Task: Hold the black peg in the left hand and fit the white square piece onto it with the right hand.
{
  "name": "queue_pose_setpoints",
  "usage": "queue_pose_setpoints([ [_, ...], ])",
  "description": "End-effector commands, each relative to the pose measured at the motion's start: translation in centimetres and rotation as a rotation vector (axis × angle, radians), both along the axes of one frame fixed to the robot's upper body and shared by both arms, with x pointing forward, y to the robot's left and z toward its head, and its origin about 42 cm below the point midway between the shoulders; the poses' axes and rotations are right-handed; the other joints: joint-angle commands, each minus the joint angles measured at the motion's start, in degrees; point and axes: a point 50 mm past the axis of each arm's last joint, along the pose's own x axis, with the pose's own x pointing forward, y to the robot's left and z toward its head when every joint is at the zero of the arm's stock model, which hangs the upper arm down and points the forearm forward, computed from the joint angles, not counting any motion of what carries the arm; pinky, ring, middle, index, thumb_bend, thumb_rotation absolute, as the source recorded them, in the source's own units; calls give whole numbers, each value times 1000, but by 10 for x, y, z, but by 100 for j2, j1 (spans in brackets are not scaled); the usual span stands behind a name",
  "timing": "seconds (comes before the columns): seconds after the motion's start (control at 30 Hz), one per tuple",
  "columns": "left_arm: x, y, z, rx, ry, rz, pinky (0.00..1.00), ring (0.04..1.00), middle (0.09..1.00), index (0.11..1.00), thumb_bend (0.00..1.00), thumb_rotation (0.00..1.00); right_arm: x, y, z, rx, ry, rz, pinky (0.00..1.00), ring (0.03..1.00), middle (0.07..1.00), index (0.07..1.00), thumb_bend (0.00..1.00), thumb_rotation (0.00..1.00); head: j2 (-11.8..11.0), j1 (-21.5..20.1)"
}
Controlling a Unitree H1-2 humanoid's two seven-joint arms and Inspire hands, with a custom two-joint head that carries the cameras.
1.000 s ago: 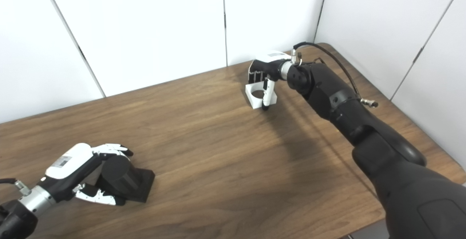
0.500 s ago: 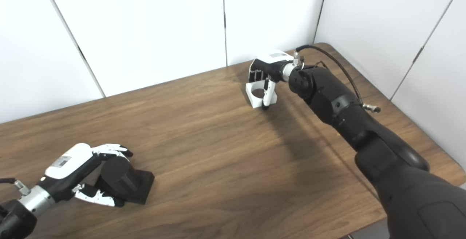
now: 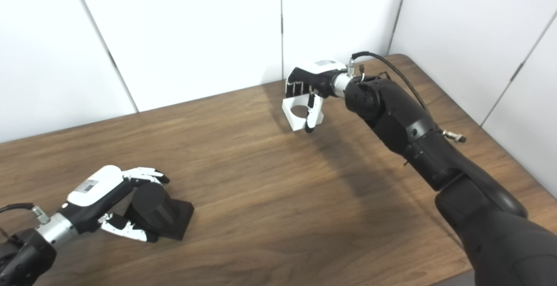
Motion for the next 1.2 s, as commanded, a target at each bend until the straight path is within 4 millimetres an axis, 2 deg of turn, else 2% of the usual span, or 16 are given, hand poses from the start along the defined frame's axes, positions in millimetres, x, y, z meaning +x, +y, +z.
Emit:
queue_pose_setpoints([
  [0.0,-18,1,-34,137,120,-28,715,846,795,491,524,58,8,4,43,15,-107,32,426,427,487,504,519,0,29,137],
  [0.3,-17,-8,-33,140,119,-24,719,855,803,491,524,63,-4,27,57,25,-152,154,410,424,493,502,518,0,158,582],
  [0.7,-14,-23,-29,150,129,-13,729,856,803,492,524,66,-23,69,77,104,-170,344,380,421,486,506,518,0,313,1324],
  [1.17,-10,-34,-30,143,126,-2,738,853,799,492,524,68,-41,113,68,201,-146,501,326,400,489,523,515,0,346,1694],
])
